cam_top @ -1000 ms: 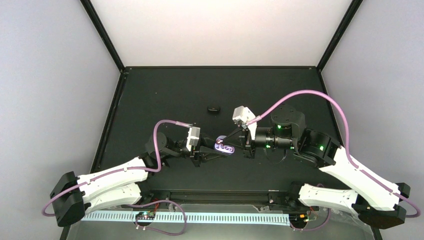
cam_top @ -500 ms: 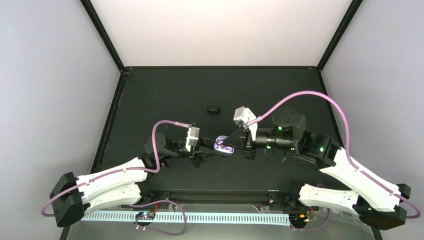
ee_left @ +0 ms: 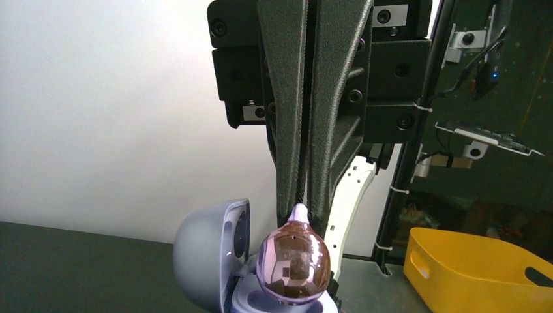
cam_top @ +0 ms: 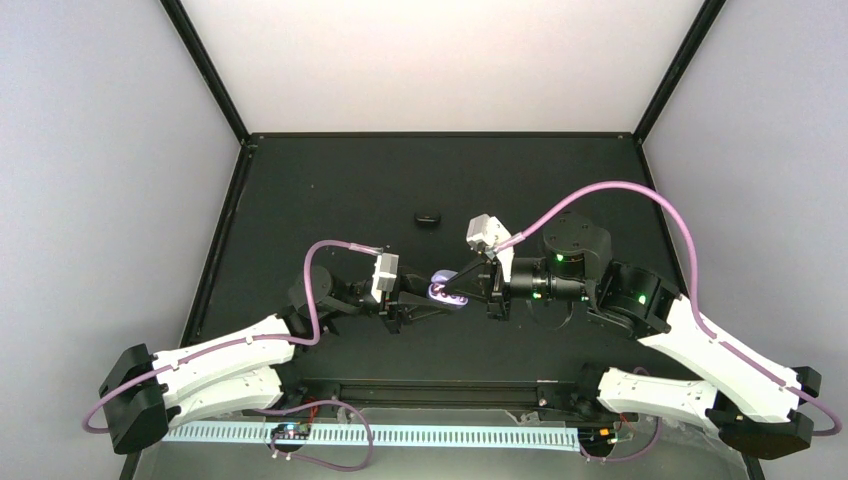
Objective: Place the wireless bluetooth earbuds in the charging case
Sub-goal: Pick up the earbud from the charging case, then place the earbud in the charging case.
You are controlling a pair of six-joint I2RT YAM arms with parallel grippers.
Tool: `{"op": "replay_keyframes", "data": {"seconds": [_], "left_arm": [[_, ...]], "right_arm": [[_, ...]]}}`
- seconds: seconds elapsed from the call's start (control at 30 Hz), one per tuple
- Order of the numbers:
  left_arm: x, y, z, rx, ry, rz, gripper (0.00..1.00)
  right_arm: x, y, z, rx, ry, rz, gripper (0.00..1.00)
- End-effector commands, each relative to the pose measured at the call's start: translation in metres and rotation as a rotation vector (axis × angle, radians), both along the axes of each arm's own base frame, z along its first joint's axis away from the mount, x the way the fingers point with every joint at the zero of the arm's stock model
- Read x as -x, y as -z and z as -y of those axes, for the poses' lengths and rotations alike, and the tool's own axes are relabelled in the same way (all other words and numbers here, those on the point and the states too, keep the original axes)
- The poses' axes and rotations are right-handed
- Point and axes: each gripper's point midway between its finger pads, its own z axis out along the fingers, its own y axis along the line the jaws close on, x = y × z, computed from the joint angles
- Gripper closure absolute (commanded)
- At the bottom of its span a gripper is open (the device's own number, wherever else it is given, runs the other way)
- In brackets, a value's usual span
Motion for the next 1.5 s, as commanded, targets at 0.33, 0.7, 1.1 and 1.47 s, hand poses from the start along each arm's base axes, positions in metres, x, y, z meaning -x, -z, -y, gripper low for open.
{"op": "replay_keyframes", "data": {"seconds": [0.33,0.7,1.1,1.47], "left_arm": [[0.009,-0.025,-0.006,0.067,0.007,0.056,0.98],[0.008,-0.025,-0.007,0.068,0.001,0.054,0.98],[0.009,-0.026,-0.006,0.068,0.006,0.052,0.98],[0.012,-0.022,-0.002,0.039,0.010,0.069,0.98]], "right_arm": [[-0.005,0.011,-0.002,0.015,0.028,-0.006,0.99],[-0.003,0.017,0.004,0.066,0.023,0.006,0.99],[-0.004,0.015,0.007,0.078,0.032,0.024,0.99],[-0.005,0.017,0.004,0.104,0.027,0.017,0.99]]}}
